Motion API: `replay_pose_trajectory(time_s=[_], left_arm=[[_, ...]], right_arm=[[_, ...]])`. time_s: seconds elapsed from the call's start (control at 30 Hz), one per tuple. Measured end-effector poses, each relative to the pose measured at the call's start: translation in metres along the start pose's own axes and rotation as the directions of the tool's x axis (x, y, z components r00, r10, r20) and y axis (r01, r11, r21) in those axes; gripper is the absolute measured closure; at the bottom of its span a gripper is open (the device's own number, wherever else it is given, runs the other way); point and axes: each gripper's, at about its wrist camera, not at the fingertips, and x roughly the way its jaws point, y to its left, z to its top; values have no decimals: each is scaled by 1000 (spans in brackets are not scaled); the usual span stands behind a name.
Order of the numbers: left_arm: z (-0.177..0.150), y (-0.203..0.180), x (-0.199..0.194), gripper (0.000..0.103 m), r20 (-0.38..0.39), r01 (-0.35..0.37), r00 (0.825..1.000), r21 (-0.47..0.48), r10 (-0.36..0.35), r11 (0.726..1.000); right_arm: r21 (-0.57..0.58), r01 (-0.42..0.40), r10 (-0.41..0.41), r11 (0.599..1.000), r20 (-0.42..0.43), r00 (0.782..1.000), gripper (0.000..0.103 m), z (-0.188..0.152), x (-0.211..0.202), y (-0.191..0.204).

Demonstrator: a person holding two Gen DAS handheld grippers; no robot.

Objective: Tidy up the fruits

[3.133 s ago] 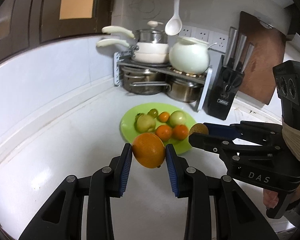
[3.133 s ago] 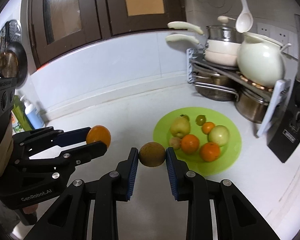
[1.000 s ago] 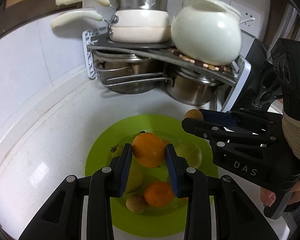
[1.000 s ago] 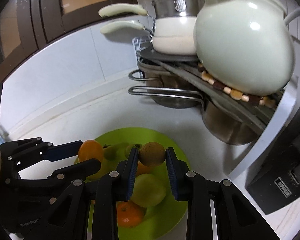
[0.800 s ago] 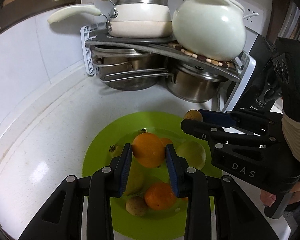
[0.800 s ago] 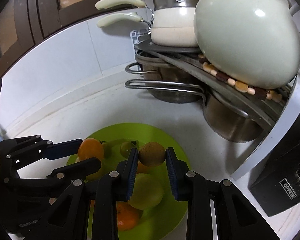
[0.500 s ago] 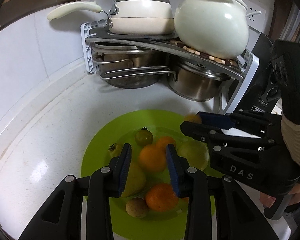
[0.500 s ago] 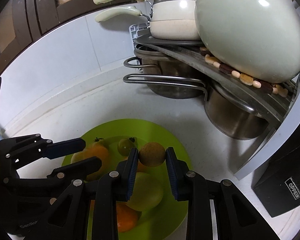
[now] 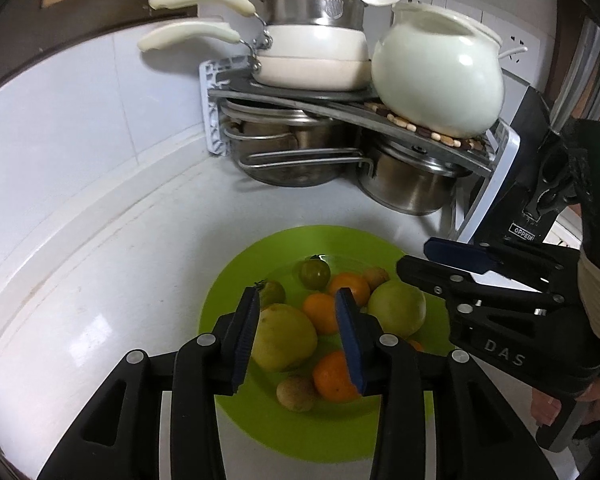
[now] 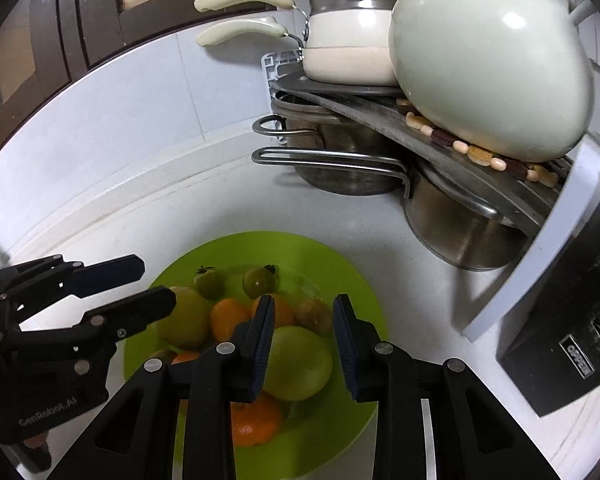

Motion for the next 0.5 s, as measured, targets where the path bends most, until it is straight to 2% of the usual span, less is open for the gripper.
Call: replay_pose_trajectory(time_s=[0.3,0.5], left_arm=[[-11,-2,-48,58,74,-24,997,-5,25,1000],[-25,-6,-80,49,112,-30,993,1,30,1000]], right_arm=[[3,15,-15,1000,67,998,72,-8,-47,16],[15,37,-38,999,105,994,72,-23,-79,29]])
